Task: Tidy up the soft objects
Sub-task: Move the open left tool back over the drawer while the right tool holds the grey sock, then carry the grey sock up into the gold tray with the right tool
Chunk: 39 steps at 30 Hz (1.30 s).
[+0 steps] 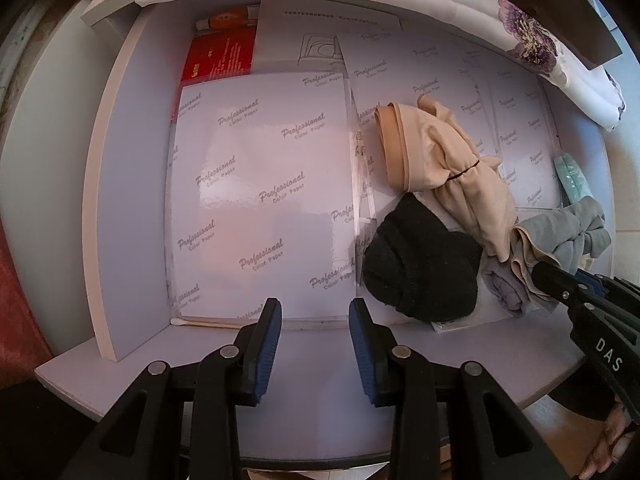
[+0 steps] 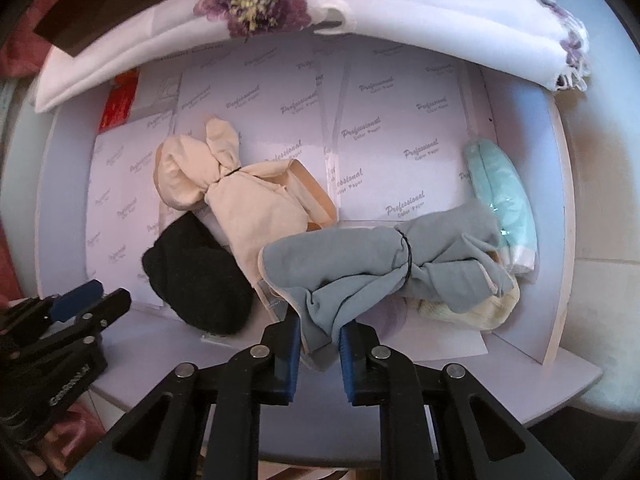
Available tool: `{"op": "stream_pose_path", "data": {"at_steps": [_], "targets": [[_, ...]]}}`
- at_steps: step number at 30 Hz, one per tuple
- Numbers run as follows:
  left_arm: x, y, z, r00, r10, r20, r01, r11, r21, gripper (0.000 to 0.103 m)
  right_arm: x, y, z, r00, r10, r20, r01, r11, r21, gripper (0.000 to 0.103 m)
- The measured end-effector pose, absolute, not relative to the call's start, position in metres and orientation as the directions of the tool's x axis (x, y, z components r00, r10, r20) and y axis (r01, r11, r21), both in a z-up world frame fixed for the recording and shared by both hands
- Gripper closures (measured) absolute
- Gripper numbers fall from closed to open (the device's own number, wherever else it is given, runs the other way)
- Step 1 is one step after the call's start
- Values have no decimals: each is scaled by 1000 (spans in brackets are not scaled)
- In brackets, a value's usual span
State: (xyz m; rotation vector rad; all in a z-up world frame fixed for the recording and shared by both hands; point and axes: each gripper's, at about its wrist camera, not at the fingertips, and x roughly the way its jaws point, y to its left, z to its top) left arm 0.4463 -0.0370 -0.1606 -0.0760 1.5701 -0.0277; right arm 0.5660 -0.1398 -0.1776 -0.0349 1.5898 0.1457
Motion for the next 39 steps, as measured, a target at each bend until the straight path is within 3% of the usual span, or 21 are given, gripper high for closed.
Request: {"op": "stream_pose_path", "data": {"at_steps": [16,27,39], "targets": [[446,-37,-161,-2,-74,-997,-29,997,-74,68,565,-163,-120,81,175,-981,-87,982,168,87],[447,-37,-161,-5,-76,-997,-32,997,-76,68,561,-146,-38,279,306,-910,-242,940,242,87],[447,-36,-160,-6,-81,-997,-30,996,-81,68,589,-139,38,457,296,-839,-319,935,156,87]]}}
